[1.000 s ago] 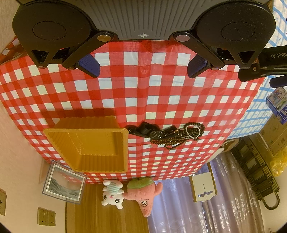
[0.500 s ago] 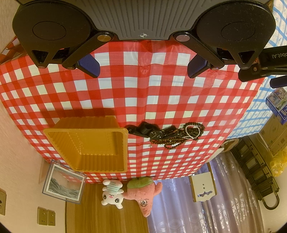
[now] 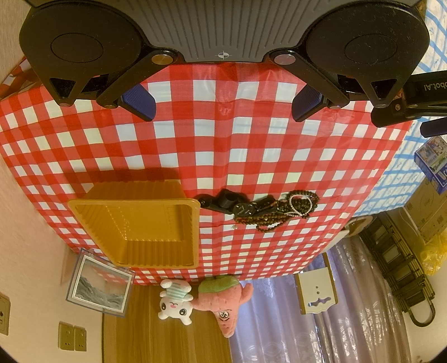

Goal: Organize jewelry

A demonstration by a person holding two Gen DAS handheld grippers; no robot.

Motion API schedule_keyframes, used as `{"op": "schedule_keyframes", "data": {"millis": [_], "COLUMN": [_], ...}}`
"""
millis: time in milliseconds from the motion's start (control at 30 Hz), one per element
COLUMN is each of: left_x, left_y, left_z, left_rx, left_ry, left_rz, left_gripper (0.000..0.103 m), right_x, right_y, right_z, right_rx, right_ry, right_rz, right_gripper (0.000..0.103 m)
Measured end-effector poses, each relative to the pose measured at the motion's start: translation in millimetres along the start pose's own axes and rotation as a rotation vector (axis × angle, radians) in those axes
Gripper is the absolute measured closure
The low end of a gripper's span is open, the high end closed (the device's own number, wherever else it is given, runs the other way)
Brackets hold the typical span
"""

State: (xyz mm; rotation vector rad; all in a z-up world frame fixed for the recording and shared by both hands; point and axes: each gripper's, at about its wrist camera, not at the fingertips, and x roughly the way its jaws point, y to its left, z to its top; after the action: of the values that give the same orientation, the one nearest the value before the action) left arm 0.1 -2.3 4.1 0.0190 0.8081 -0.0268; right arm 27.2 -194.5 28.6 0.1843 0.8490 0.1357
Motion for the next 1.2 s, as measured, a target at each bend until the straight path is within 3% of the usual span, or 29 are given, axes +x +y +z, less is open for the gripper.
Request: {"op": "schedule_keyframes", "data": {"millis": [1200], "left_x": [6], "left_y": [-21], "left_z": [1], "left_rx": [0.000], "left_ry": [0.004], "left_rz": [-0.007], "left_gripper": [0.001], "right_x": [0], "right_y": [-1], "right_z": [2], "right_rx": [0.002], "right_ry": [0.002], "right_rz": [-0.003], "right_gripper": [0.000]}}
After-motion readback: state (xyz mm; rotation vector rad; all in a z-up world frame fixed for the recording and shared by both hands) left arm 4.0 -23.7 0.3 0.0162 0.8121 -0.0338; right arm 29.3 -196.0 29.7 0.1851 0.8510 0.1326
